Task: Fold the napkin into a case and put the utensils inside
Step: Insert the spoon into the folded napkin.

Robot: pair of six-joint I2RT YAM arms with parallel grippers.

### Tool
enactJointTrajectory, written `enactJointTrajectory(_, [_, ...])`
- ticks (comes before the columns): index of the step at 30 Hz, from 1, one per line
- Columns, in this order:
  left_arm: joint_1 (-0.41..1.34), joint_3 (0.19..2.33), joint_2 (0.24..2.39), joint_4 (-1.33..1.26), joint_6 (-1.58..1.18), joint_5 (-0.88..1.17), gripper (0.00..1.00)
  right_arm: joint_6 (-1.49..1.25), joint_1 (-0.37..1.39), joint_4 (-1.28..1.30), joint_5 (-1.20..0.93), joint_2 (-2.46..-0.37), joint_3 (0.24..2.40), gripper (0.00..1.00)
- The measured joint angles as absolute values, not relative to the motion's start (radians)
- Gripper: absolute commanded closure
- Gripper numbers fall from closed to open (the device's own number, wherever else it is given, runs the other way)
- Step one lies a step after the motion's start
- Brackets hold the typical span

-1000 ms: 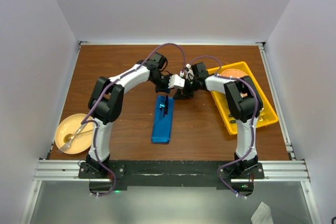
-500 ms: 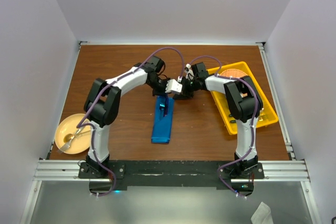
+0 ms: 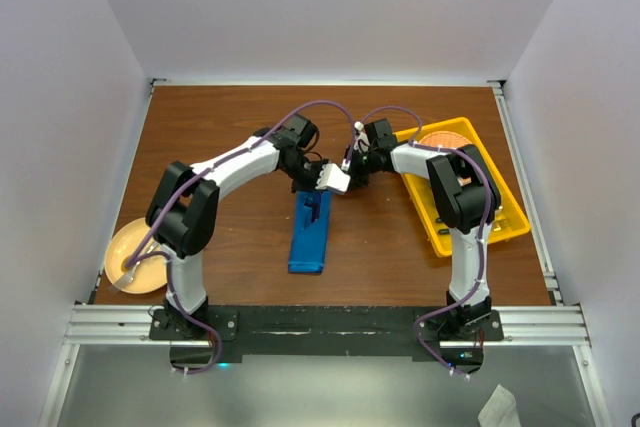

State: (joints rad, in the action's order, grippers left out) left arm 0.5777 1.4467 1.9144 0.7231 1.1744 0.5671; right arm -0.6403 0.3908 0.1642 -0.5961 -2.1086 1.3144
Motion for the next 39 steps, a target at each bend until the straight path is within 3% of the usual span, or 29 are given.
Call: enactJointTrajectory(39, [0.625,1.326,1.915,0.72,1.172,0.524,0.91,-0.64,0.391,0.165,-0.595,-2.109,1.314,1.0])
